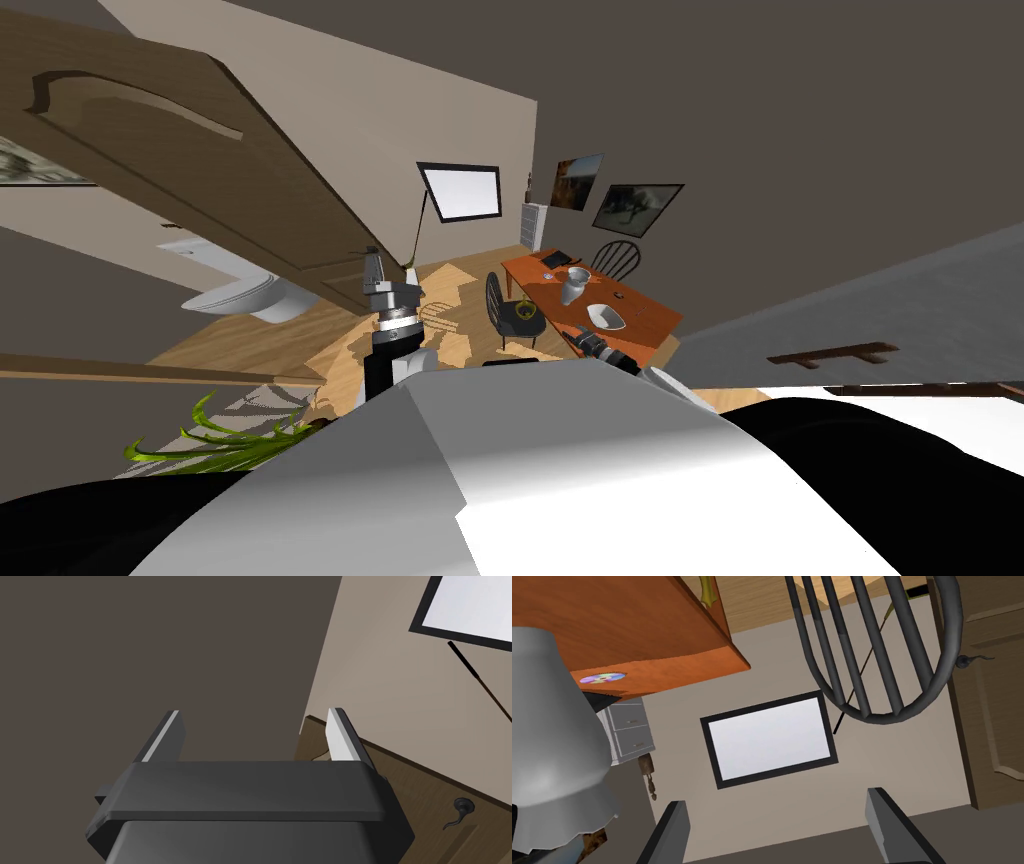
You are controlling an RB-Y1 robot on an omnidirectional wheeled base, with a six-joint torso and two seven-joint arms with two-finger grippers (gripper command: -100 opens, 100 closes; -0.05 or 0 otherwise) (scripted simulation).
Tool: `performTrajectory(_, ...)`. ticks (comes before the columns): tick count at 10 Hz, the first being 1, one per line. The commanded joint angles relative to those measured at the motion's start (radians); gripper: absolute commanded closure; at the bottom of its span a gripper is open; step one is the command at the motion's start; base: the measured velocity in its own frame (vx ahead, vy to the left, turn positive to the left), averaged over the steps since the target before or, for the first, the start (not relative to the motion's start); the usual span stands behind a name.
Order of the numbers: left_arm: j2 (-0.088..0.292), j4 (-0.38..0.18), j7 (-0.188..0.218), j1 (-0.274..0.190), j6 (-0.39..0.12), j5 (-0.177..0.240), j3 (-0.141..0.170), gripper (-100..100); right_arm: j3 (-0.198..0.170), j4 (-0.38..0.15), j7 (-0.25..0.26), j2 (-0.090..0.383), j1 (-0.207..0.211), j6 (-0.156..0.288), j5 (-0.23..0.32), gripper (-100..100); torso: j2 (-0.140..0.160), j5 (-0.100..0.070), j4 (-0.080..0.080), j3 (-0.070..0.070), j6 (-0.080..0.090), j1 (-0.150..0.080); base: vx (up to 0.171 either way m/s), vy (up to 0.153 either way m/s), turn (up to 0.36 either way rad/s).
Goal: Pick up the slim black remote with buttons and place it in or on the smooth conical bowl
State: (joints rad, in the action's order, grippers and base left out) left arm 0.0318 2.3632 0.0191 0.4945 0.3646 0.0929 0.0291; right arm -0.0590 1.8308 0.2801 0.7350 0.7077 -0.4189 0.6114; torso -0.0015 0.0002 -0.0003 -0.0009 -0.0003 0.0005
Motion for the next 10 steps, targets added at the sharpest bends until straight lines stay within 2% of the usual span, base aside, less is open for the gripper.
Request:
performTrajectory(1, 0.000, 0.000, 0.000, 0.000, 0.000, 0.000, 0.000, 0, -0.006, -0.022, 0.020, 0.008, 0.026, -0.003, 0.037, -100, 0.000, 0.000, 0.000, 0.000, 0.000, 0.000, 0.013, -0.001, 0.151)
performTrajectory(2, 0.000, 0.000, 0.000, 0.000, 0.000, 0.000, 0.000, 0, -0.020, -0.056, 0.035, 0.046, 0.042, 0.003, 0.076, -100, 0.001, 0.000, 0.000, 0.000, 0.002, 0.000, 0.010, 0.006, 0.261)
performTrajectory(3, 0.000, 0.000, 0.000, 0.000, 0.000, 0.000, 0.000, 0, -0.020, -0.069, 0.035, 0.046, 0.042, 0.003, 0.084, -100, 0.001, 0.000, 0.000, 0.001, 0.001, 0.000, 0.006, 0.000, 0.165)
performTrajectory(4, 0.000, 0.000, 0.000, 0.000, 0.000, 0.000, 0.000, 0, -0.035, -0.105, 0.051, 0.081, 0.057, 0.009, 0.123, -100, 0.001, 0.000, 0.000, 0.001, 0.001, 0.000, 0.006, 0.005, 0.280)
performTrajectory(5, 0.000, 0.000, 0.000, 0.000, 0.000, 0.000, 0.000, 0, -0.035, -0.116, 0.051, 0.081, 0.057, 0.009, 0.131, -100, 0.001, 0.000, 0.000, 0.001, 0.001, 0.000, 0.007, -0.002, 0.173)
performTrajectory(6, 0.000, 0.000, 0.000, 0.000, 0.000, 0.000, 0.000, 0, -0.052, -0.164, 0.067, 0.114, 0.071, 0.017, 0.169, -100, 0.001, 0.000, 0.000, 0.001, 0.001, 0.000, 0.006, 0.005, 0.257)
performTrajectory(7, 0.000, 0.000, 0.000, 0.000, 0.000, 0.000, 0.000, 0, -0.052, -0.164, 0.067, 0.114, 0.071, 0.017, 0.177, -100, 0.001, 0.000, 0.000, 0.001, 0.001, 0.000, 0.004, 0.000, 0.189)
performTrajectory(8, 0.000, 0.000, 0.000, 0.000, 0.000, 0.000, 0.000, 0, -0.070, -0.209, 0.084, 0.144, 0.085, 0.025, 0.216, -100, 0.001, 0.000, 0.000, 0.001, 0.001, 0.000, 0.002, 0.006, 0.380)
performTrajectory(9, 0.000, 0.000, 0.000, 0.000, 0.000, 0.000, 0.000, 0, -0.070, -0.212, 0.084, 0.144, 0.085, 0.025, 0.223, -100, 0.001, 0.000, 0.000, 0.001, 0.001, 0.000, 0.002, -0.003, 0.169)
performTrajectory(10, 0.000, 0.000, 0.000, 0.000, 0.000, 0.000, 0.000, 0, -0.088, -0.260, 0.100, 0.171, 0.098, 0.034, 0.263, -100, 0.001, 0.000, 0.000, 0.001, 0.002, 0.000, 0.001, 0.005, 0.295)
